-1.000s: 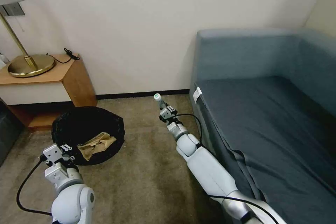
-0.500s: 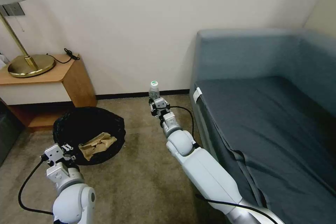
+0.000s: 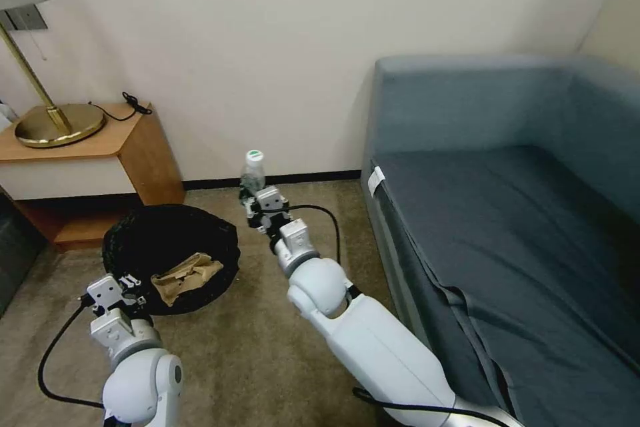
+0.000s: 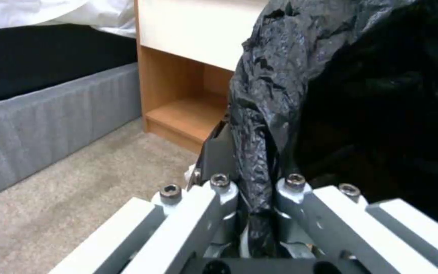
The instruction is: Pick up the trash bin, then pick up the garbage on the floor and place it into the trash bin.
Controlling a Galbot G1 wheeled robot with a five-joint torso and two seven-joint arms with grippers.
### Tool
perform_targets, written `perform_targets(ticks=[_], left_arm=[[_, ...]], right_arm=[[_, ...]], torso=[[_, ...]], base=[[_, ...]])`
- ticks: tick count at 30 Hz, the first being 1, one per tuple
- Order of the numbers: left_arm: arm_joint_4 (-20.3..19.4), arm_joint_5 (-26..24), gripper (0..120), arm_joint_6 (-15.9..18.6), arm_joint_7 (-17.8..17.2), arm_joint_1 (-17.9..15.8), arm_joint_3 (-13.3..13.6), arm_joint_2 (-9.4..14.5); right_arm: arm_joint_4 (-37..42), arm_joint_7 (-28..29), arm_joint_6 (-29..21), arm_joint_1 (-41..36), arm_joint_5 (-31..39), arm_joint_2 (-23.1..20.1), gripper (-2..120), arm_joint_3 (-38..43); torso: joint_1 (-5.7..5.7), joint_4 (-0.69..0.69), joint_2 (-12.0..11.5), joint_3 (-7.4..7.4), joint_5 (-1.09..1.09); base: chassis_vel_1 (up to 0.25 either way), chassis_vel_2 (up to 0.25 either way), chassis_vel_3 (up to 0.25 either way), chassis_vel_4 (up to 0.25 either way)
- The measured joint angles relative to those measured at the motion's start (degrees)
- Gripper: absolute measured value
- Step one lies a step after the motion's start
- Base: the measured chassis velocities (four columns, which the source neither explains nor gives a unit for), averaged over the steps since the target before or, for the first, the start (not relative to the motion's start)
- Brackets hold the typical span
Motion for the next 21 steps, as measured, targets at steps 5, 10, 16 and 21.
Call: perform_targets(ticks=[5,10,16,21], left_arm=[[0.12,0.01,4,0.0,0.0,-0.07,0.0,0.0],[0.12,0.09,4,0.06,-0.03,-0.24,0.09,0.0],[0.24,0.25,4,0.07,-0.03,-0.29,0.32,0.0],[0.34,0.41,4,0.07,-0.07,-0.38,0.43,0.0]], right_arm=[[0.44,0.55,-0.35,0.47,0.11,1.12,19,-2.46],[-0.59,0.65,-0.46,1.63,-0.28,2.96,19,-5.58],[-2.08,0.65,-0.46,2.28,-1.02,4.93,19,-7.33],[-5.17,0.55,0.18,2.41,-2.06,5.4,19,-9.65]], torso=[[0.0,0.0,0.0,0.0,0.0],[0.0,0.01,0.0,0.0,0.0],[0.0,0.01,0.0,0.01,0.0],[0.0,0.0,0.0,0.01,0.0]], base=[[0.0,0.0,0.0,0.0],[0.0,0.0,0.0,0.0],[0.0,0.0,0.0,0.0],[0.0,0.0,0.0,0.0]])
